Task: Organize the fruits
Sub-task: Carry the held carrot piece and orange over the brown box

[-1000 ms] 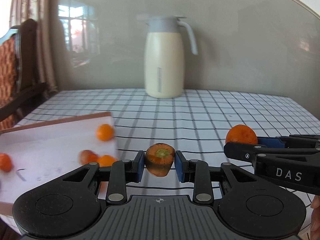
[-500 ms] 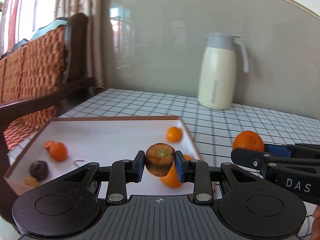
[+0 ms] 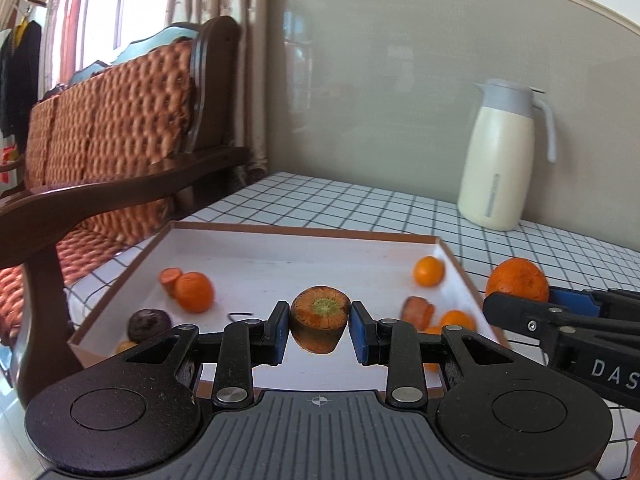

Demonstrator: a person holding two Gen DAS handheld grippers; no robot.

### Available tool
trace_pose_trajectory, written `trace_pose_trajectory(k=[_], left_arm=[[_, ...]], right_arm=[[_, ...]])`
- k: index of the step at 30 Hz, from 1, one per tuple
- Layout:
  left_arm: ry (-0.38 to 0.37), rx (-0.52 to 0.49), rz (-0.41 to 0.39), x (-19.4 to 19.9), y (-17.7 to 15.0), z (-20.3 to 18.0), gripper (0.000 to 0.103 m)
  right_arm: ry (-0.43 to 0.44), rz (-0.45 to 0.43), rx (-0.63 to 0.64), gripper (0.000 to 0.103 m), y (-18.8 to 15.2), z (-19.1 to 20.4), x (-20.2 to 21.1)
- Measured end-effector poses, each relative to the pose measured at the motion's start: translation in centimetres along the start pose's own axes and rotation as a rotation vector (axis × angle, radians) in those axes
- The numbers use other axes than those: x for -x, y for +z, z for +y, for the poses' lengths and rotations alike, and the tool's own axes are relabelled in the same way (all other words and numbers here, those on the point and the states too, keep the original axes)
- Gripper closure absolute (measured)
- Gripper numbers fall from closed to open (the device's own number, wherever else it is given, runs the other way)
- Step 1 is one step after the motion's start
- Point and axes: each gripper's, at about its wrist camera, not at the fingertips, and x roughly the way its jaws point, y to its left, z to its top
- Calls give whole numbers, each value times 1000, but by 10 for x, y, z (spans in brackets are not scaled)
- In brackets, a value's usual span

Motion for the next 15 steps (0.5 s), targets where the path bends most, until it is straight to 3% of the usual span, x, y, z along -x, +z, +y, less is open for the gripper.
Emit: trace_pose_trajectory(k=[15], left_arm=[[79, 59, -8, -8, 3, 47, 71]], right_arm=[[21, -19, -13, 71, 2, 21, -20]])
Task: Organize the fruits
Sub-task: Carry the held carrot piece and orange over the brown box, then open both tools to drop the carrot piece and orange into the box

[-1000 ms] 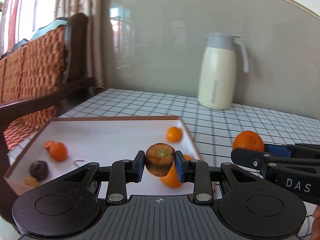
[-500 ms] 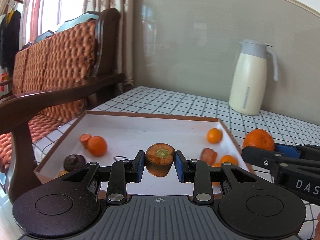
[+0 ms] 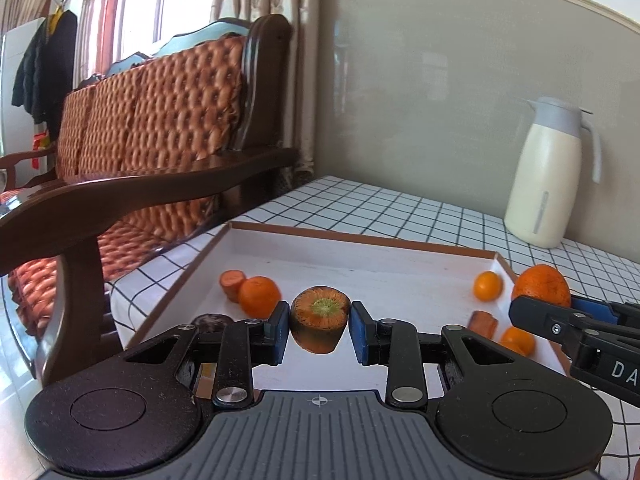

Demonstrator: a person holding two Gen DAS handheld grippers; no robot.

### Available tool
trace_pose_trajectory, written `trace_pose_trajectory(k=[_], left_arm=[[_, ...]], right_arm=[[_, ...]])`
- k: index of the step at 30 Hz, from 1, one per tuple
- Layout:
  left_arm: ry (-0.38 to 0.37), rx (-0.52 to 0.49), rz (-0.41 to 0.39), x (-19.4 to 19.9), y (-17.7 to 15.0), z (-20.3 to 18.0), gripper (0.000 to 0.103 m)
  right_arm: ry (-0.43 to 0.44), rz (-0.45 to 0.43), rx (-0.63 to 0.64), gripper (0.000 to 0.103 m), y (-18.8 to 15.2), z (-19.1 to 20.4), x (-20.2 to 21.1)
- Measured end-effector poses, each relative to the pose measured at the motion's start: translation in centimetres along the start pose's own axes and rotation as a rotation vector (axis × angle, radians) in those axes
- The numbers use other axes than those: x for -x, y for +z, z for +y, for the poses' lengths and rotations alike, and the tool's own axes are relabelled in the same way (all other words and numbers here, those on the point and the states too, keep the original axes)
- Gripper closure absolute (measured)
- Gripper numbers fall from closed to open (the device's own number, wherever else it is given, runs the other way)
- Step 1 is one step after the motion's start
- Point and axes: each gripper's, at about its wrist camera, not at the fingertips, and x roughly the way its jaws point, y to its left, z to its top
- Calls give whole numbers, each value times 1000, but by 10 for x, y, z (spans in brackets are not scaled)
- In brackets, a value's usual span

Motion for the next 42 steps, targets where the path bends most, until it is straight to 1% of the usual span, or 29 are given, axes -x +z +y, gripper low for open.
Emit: trace_pose_trajectory(k=[13, 21, 28, 34, 39, 41, 42], left_arm=[[29, 12, -12, -15, 6, 13, 71], [25, 5, -30, -27, 14, 10, 70], [26, 8, -34, -40, 21, 10, 70], [24, -5, -31, -57, 25, 6, 71], [25, -1, -34, -69, 28, 5, 71], [29, -3, -42, -72, 29, 5, 71], [29, -2, -43, -74, 30, 5, 70]], right_arm=[[-29, -4, -38, 71, 2, 0, -21], [-66, -7, -40, 71, 4, -4, -34], [-115, -2, -36, 71, 8, -10, -49], [-132, 10, -53, 71, 11, -16, -62], [-149, 9, -35, 71, 13, -14, -69], [-165, 13, -30, 69, 12, -15, -73], [-175, 17, -19, 59, 12, -14, -75]])
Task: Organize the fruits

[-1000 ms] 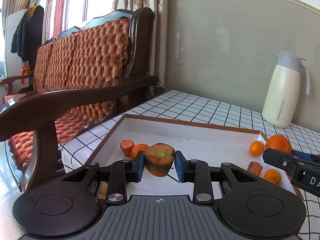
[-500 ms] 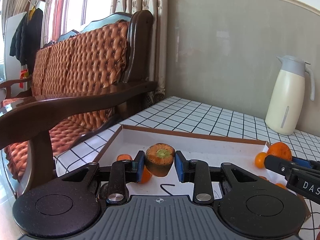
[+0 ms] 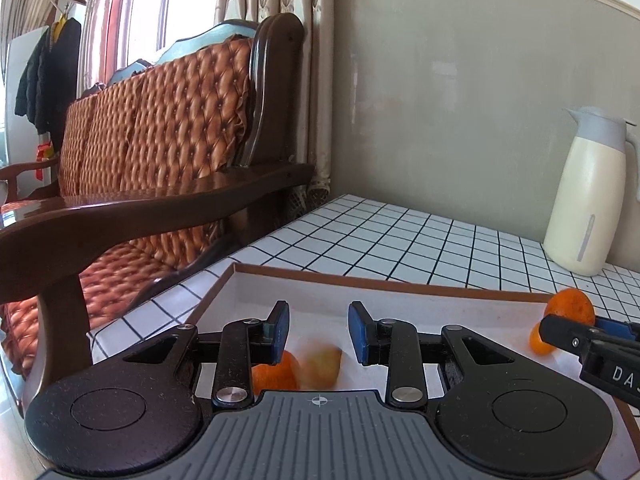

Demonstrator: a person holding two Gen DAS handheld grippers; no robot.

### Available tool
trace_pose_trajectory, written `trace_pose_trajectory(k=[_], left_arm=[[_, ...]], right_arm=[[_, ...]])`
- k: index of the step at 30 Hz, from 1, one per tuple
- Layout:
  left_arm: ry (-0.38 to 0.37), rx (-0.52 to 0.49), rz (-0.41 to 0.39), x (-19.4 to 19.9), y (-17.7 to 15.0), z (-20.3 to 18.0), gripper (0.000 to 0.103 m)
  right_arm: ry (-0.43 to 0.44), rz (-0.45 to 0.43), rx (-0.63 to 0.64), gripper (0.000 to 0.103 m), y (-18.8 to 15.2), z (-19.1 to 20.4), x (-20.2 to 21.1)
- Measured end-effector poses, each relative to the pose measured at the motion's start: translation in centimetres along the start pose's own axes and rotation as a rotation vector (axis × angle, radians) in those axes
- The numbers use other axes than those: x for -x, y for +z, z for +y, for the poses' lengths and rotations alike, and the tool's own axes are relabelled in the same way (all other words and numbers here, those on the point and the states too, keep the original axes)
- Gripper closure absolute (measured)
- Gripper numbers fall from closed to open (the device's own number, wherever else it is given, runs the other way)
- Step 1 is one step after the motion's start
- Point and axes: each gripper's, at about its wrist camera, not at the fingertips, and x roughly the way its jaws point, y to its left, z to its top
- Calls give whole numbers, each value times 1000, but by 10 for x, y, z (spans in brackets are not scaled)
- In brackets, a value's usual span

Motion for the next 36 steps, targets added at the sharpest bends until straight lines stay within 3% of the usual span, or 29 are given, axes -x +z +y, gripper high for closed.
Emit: trace_pose_trajectory(k=[1, 2, 3, 4, 7, 11, 17, 25, 36], left_arm=[[10, 1, -3, -3, 0, 0, 62], [30, -5, 12, -7, 1, 0, 42], [60, -8, 52, -10, 4, -1, 3], [92, -11, 43, -9, 6, -1, 0], [105, -15, -42, 4, 14, -1, 0], [109, -39, -84, 10, 16, -5, 0], [114, -66, -67, 20, 11, -5, 0], [111, -35, -57, 80, 9, -8, 0], [56, -31, -39, 177, 1, -22, 0]], right_arm=[[-19, 4, 7, 44, 1, 2, -1], [-40, -23, -1, 14, 2, 2, 3], [-50, -82, -9, 5, 3, 2, 12], [-62, -131, -7, 6, 6, 3, 21], [-39, -208, -4, 6, 15, 2, 41], [10, -254, -26, 6, 17, -7, 57], [46, -245, -15, 6, 15, -13, 76], [58, -222, 5, 6, 11, -12, 118], [50, -232, -22, 6, -2, -16, 206]])
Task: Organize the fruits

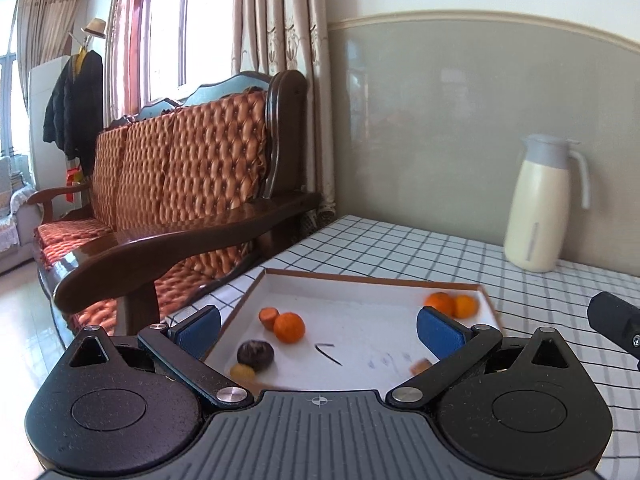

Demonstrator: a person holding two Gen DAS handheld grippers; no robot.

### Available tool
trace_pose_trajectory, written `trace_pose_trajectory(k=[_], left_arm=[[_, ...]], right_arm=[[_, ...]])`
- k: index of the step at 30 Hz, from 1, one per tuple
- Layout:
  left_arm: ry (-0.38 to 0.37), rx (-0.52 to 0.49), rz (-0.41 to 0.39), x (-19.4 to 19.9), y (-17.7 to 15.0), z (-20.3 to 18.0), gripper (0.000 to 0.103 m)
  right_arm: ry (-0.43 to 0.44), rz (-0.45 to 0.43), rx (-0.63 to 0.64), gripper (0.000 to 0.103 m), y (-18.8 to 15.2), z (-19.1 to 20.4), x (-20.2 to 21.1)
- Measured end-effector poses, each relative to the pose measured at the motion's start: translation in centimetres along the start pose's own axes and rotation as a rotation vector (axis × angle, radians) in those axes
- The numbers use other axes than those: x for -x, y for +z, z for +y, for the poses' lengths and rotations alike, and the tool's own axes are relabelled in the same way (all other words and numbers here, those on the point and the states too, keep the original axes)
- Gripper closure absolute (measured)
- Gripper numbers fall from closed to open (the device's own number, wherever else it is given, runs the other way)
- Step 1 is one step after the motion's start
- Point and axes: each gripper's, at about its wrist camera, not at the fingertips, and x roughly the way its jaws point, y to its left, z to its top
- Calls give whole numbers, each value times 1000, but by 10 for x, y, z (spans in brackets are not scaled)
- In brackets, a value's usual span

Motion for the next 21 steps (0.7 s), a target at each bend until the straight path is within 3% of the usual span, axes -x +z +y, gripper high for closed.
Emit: trace_pose_trajectory(k=[10, 21], left_arm=[[-53, -21, -25, 58, -11, -1, 0], [-62, -3, -24, 72, -6, 4, 0]], right_arm=[[-12, -12, 31, 6, 1, 9, 46], [-6, 9, 54, 6, 2, 19, 49]])
